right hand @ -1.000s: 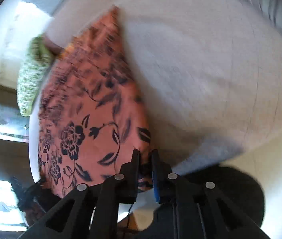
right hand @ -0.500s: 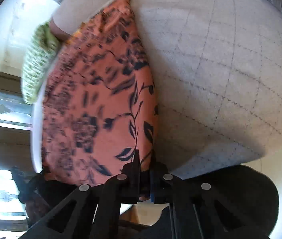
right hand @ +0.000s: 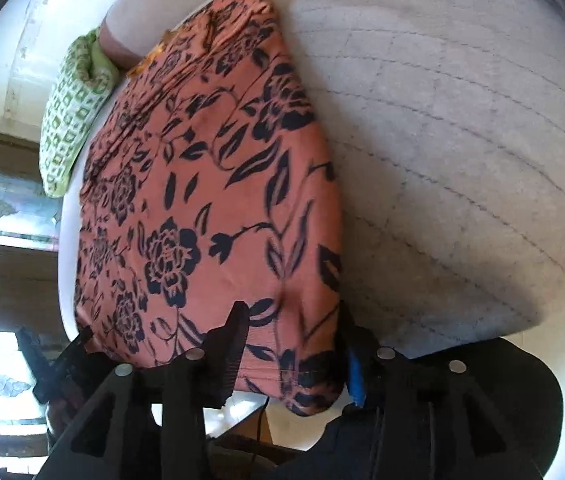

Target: Fold small clothes

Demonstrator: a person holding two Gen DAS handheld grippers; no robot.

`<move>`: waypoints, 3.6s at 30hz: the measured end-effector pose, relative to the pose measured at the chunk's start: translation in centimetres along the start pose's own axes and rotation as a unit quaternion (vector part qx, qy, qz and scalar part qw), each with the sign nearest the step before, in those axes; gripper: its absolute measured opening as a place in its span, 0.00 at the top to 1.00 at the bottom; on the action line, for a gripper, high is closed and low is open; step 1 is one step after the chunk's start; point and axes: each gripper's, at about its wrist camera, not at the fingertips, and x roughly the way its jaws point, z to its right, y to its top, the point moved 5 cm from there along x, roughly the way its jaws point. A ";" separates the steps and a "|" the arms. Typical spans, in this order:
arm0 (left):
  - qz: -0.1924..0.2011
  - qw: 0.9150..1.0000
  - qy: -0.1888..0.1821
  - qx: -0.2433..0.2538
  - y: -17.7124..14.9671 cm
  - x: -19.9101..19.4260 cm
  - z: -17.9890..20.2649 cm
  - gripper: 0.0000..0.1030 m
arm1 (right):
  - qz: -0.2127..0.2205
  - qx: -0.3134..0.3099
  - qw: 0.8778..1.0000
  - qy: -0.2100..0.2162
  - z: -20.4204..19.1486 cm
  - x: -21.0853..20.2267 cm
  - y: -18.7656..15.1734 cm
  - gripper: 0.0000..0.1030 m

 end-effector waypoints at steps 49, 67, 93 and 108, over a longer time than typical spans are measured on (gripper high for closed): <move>0.109 0.993 -0.046 0.012 26.8 -0.4 3.4 0.86 | 0.114 -0.093 0.989 0.025 -11.6 -0.1 26.6 0.84; 0.126 0.992 -0.005 0.007 14.6 -4.1 2.3 0.30 | 0.162 -0.091 0.982 -0.044 -4.1 -4.0 11.4 0.35; 0.105 0.994 -0.002 -0.009 20.7 0.8 3.3 0.95 | 0.156 -0.130 0.975 -0.089 -6.9 1.4 19.6 0.88; 0.081 0.997 0.005 0.006 19.9 4.7 2.6 0.90 | 0.180 -0.086 0.978 -0.058 -4.5 1.0 20.5 0.30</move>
